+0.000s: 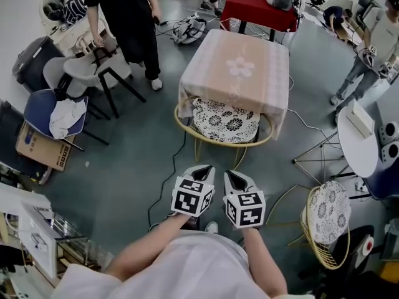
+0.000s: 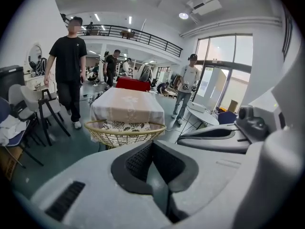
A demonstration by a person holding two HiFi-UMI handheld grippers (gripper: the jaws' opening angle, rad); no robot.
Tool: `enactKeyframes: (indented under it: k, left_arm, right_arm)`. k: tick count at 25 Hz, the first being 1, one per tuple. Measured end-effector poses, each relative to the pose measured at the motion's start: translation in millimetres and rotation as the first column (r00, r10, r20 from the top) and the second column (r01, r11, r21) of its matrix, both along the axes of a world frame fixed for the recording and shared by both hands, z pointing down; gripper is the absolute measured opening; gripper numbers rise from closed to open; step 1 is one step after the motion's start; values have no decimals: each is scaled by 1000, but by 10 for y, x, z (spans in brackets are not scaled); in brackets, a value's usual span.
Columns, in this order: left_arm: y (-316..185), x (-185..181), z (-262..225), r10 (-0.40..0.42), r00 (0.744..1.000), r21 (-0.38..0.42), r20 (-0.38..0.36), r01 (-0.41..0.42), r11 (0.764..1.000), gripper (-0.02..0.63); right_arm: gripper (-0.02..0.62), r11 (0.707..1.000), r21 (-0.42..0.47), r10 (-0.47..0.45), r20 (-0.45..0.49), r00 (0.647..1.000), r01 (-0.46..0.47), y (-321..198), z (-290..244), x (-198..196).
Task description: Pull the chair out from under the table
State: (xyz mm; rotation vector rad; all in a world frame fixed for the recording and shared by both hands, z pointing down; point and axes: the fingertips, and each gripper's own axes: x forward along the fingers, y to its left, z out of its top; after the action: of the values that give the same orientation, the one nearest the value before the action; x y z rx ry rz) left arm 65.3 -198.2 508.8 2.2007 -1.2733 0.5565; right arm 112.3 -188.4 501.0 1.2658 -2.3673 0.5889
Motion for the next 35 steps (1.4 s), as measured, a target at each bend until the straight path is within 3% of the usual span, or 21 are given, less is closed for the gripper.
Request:
enactKeyframes:
  k: [12, 17, 22, 26, 28, 31, 35]
  left_arm:
    - [-667, -198, 307, 110, 993, -9, 47, -110, 994, 5]
    - [-870, -268, 403, 231, 962, 13, 144, -235, 972, 5]
    - [-1022, -311, 498, 328, 927, 9, 183, -336, 942, 6]
    - [-1072, -322, 634, 435, 864, -5, 253, -448, 894, 8]
    - [-1068, -332, 698, 500, 811, -13, 304, -521, 853, 9]
    - [-1071, -386, 813, 580, 729, -44, 362, -608, 792, 61]
    - [-1153, -497, 906, 619, 670, -59, 410, -657, 751, 63]
  right_arm:
    - [3, 996, 2, -82, -168, 982, 84, -633, 296, -218]
    - [3, 992, -4, -123, -263, 957, 127, -824, 403, -285]
    - [3, 982, -24, -182, -354, 917, 186, -950, 528, -302]
    - [5, 968, -40, -239, -440, 866, 247, -997, 655, -293]
    - [5, 958, -46, -268, -486, 832, 282, -1021, 725, -288]
    - [5, 947, -55, -296, -536, 791, 317, -1076, 797, -275]
    - [5, 929, -68, -332, -586, 739, 363, -1139, 857, -281]
